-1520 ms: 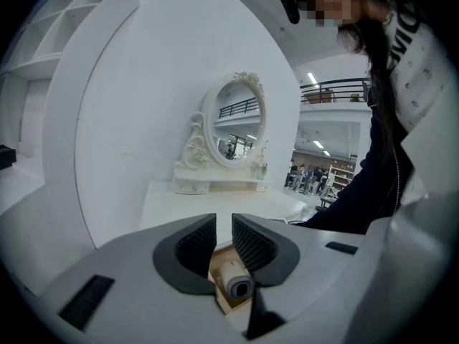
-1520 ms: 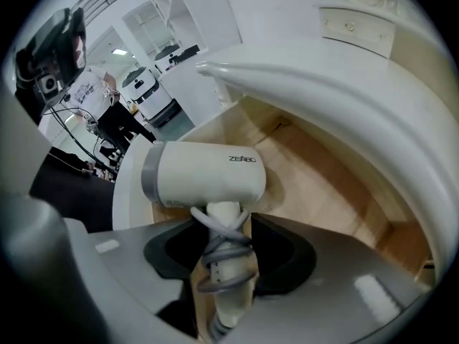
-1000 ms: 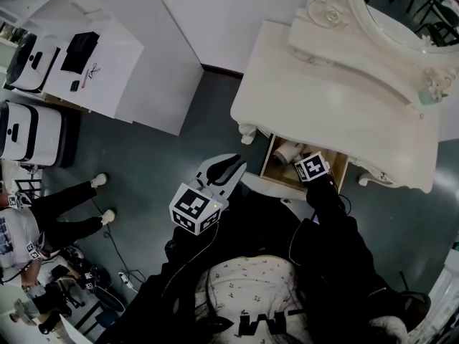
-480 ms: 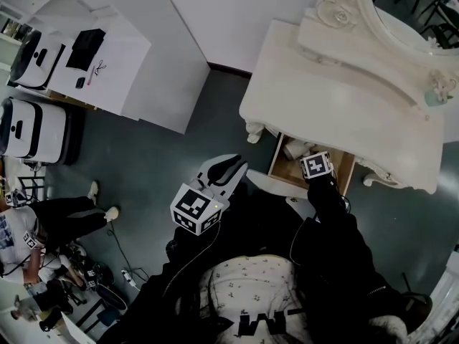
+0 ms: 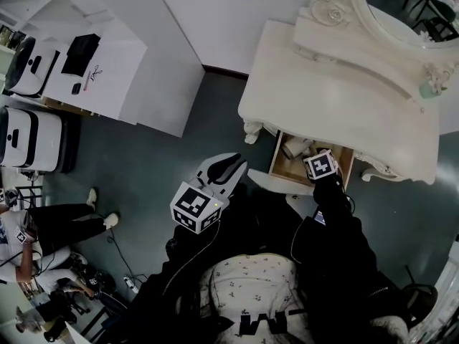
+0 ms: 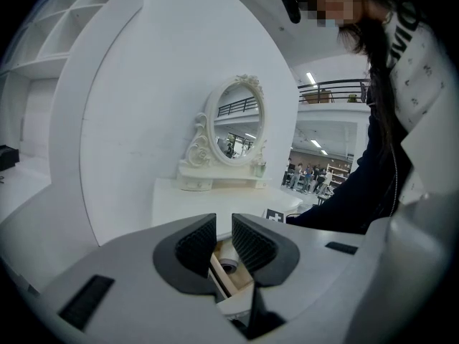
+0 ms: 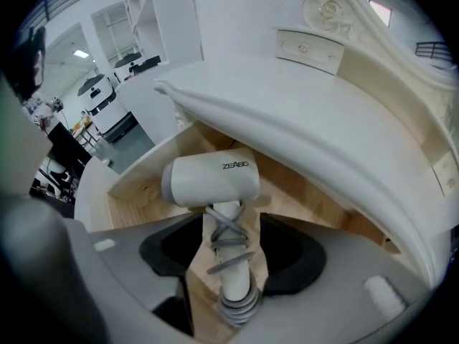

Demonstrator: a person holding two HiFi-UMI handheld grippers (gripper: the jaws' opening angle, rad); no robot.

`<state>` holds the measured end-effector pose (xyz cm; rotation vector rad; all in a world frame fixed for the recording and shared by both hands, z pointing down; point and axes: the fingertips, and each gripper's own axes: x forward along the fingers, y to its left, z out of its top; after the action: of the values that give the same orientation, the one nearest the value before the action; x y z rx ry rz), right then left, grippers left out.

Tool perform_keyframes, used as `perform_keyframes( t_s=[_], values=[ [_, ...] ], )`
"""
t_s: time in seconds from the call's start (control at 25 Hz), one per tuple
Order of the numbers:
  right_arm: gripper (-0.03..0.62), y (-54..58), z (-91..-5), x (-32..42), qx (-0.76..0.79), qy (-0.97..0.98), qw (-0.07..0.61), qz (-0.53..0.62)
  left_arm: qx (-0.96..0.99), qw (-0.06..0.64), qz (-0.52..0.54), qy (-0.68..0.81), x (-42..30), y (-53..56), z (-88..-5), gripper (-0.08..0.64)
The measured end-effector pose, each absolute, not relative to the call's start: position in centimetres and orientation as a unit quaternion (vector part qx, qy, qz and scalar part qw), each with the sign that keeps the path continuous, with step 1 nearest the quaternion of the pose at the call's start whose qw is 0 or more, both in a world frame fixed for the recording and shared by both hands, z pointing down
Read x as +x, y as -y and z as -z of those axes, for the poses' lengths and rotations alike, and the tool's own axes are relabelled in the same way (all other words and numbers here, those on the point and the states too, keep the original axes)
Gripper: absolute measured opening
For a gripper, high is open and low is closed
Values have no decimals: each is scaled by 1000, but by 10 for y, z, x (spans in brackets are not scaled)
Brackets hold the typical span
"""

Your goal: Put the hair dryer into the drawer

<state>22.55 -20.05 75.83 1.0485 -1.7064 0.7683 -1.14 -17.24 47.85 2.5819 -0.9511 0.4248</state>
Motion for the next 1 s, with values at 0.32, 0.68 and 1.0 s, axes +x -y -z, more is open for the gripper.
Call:
perform_keyframes(
  t_s=[0.32,0.68,1.0],
  values=[
    [247,197,-709,217,464,724,410,-305,923,175,-145,310,-11,172,-475,54],
    [245,183,-614,188,510,771,245,-293,938,165,-141,269,-11,165,-471,54],
    [244,153,-536,151,557,777,135,-260,956,145,-139,214,-19,156,-467,54]
  ],
)
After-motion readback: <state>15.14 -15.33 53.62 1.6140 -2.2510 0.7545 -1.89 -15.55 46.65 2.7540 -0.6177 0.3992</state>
